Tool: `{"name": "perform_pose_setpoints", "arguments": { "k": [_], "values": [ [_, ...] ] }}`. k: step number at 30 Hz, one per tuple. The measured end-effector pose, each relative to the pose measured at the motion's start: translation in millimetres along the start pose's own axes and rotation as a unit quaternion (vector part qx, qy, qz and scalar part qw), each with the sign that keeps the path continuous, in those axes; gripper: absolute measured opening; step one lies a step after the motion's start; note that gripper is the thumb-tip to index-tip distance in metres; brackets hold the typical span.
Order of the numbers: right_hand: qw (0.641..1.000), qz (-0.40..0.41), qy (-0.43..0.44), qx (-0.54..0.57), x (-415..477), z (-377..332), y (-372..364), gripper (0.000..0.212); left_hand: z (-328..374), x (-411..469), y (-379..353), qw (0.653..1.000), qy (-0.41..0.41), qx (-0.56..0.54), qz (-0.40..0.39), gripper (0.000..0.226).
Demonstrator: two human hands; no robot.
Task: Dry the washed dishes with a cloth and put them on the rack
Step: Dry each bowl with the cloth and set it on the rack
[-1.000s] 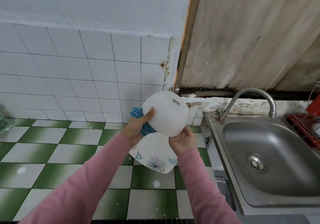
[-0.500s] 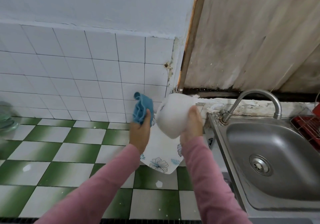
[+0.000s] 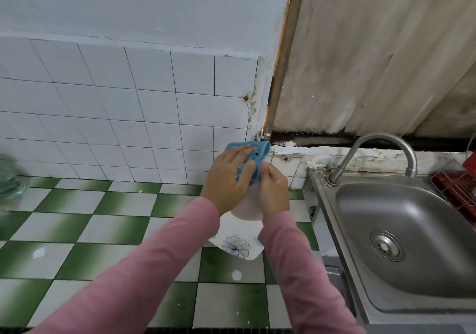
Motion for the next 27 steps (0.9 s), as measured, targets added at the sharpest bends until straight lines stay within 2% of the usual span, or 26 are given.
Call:
{"name": "perform_pose_setpoints", "arguments": {
  "k": [1, 3, 4, 7, 8, 9, 12, 13, 14, 16, 18, 21, 24, 27],
  "values": [
    [1.000, 0.004, -0.004, 0.019, 3, 0, 1, 0.033, 3, -4, -4, 0.998, -0.045, 0.050, 0.007, 0.049],
    [1.000, 0.001, 0.007, 0.027, 5, -2, 3, 0.032, 3, -6, -4, 0.995, -0.085, 0.055, 0.006, 0.050],
    [1.000, -0.004, 0.019, 0.009, 5, -3, 3, 0.033, 2, -2, -2, 0.997, -0.071, 0.025, 0.002, 0.050],
    [0.997, -0.020, 0.062, -0.051, 2, -7, 3, 0.034, -6, 12, 12, 0.992, 0.073, -0.107, 0.006, 0.047],
    [0.995, -0.022, 0.073, -0.063, 2, -9, 3, 0.034, -6, 14, 15, 0.988, 0.105, -0.114, 0.011, 0.047],
    [0.995, -0.023, 0.077, -0.061, 3, -9, 4, 0.034, -3, 13, 16, 0.990, 0.106, -0.086, 0.018, 0.048],
    [0.997, -0.023, 0.065, -0.026, 6, -10, 5, 0.031, 11, 1, 9, 0.998, -0.012, 0.045, 0.052, 0.050],
    [0.997, -0.026, 0.061, -0.030, 7, -10, 3, 0.030, 10, 1, 7, 0.997, -0.031, 0.053, 0.055, 0.051],
    [0.997, -0.030, 0.059, -0.042, 8, -9, 3, 0.029, 9, 3, 7, 0.998, -0.023, 0.032, 0.049, 0.051],
    [0.995, -0.043, 0.064, -0.067, 10, -9, 4, 0.029, -1, 12, 7, 0.996, 0.055, -0.066, 0.026, 0.048],
    [0.995, -0.053, 0.065, -0.057, 11, -13, 8, 0.032, -13, 22, 12, 0.966, 0.168, -0.195, -0.001, 0.039],
    [0.998, -0.029, 0.039, 0.026, 10, -17, 20, 0.031, -28, 23, 23, 0.888, 0.289, -0.356, -0.023, 0.033],
    [0.986, 0.001, 0.009, 0.164, 7, -14, 25, 0.028, -34, 11, 22, 0.838, 0.336, -0.430, -0.009, 0.037],
    [0.944, 0.033, -0.041, 0.327, 8, -3, 18, 0.027, -32, 1, 13, 0.796, 0.347, -0.490, 0.074, 0.036]
  ]
}}
Point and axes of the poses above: each hand's wrist, its own x-axis towards the middle knuckle, its own y-axis out of the back of the hand, z = x × y, the point moved 3 cm from there along x, towards the middle knuckle, and after that the axes turned 10 degrees about -z, right-handed, at the moved point
